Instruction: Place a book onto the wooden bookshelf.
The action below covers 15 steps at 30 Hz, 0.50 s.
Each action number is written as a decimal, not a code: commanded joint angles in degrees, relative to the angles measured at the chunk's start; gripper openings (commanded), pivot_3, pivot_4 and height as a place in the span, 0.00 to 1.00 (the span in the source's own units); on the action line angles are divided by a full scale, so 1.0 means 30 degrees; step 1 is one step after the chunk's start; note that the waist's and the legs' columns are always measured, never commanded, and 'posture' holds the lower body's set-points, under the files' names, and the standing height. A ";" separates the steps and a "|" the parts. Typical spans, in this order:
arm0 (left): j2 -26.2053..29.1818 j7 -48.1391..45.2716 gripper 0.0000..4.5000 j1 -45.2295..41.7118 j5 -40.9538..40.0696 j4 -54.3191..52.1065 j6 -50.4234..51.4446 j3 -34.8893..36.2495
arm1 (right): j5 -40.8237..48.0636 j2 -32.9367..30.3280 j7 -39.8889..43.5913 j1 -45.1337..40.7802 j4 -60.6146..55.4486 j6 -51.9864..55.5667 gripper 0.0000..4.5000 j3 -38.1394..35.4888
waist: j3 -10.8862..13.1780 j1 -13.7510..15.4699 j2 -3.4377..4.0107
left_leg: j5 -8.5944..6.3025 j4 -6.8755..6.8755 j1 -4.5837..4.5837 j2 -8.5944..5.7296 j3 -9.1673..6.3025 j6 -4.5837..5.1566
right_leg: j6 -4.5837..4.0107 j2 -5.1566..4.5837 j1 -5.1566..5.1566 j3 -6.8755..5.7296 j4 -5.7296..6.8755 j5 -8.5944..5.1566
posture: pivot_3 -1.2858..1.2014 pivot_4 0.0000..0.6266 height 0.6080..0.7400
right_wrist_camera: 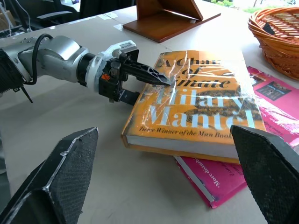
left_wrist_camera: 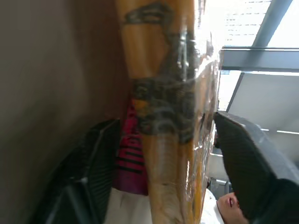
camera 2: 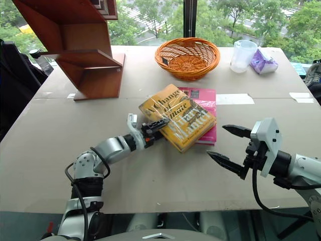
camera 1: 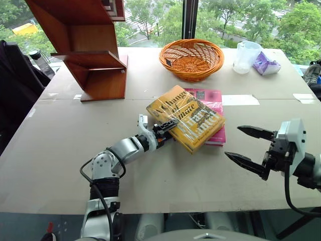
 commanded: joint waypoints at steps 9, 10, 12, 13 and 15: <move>0.1824 -0.6151 0.03 -0.0829 0.4991 -0.5519 -0.2602 -0.0024 | 0.1423 0.0118 -0.1195 -0.0694 0.0518 -0.1435 1.00 -0.1057 | 0.0074 -0.0057 -0.0099 | 0.0000 0.0000 -0.0128 -0.0002 -0.0019 -0.0001 | -0.0022 -0.0001 -0.0056 -0.0057 -0.0061 0.0012 | 0.52 0.24 1.00; 0.2311 -0.6960 0.03 -0.0936 0.6325 -0.6660 -0.3211 -0.0353 | 0.1731 0.0308 -0.1207 -0.0742 0.0843 -0.1667 1.00 -0.1369 | 0.0110 -0.0059 -0.0145 | 0.0001 -0.0003 -0.0183 0.0005 -0.0020 -0.0002 | -0.0026 0.0012 -0.0104 -0.0048 -0.0061 0.0015 | 0.52 0.24 1.00; 0.3316 -0.8580 0.03 -0.1771 0.9118 -0.9366 -0.4977 -0.1124 | 0.2137 0.0383 -0.0952 -0.1120 0.2191 -0.2185 1.00 -0.2200 | 0.0125 0.0008 -0.0128 | 0.0002 -0.0007 -0.0208 0.0015 -0.0012 -0.0004 | -0.0033 0.0021 -0.0113 -0.0045 -0.0072 0.0017 | 0.52 0.24 1.00; 0.4043 -0.9226 0.03 -0.2259 1.0893 -1.0442 -0.5867 -0.1678 | 0.2275 0.0344 -0.0796 -0.1403 0.2717 -0.2408 1.00 -0.2394 | 0.0129 0.0061 -0.0123 | 0.0001 -0.0014 -0.0210 0.0011 -0.0009 -0.0003 | -0.0031 0.0009 -0.0109 -0.0038 -0.0106 0.0018 | 0.52 0.24 1.00; 0.6124 -1.0315 0.03 -0.3136 1.5716 -1.1825 -0.8070 -0.3240 | 0.2529 0.0257 -0.0384 -0.2025 0.3518 -0.2839 1.00 -0.2362 | 0.0138 0.0073 -0.0136 | 0.0000 -0.0014 -0.0241 -0.0012 -0.0005 -0.0002 | -0.0027 0.0001 -0.0095 -0.0043 -0.0167 0.0018 | 0.52 0.24 1.00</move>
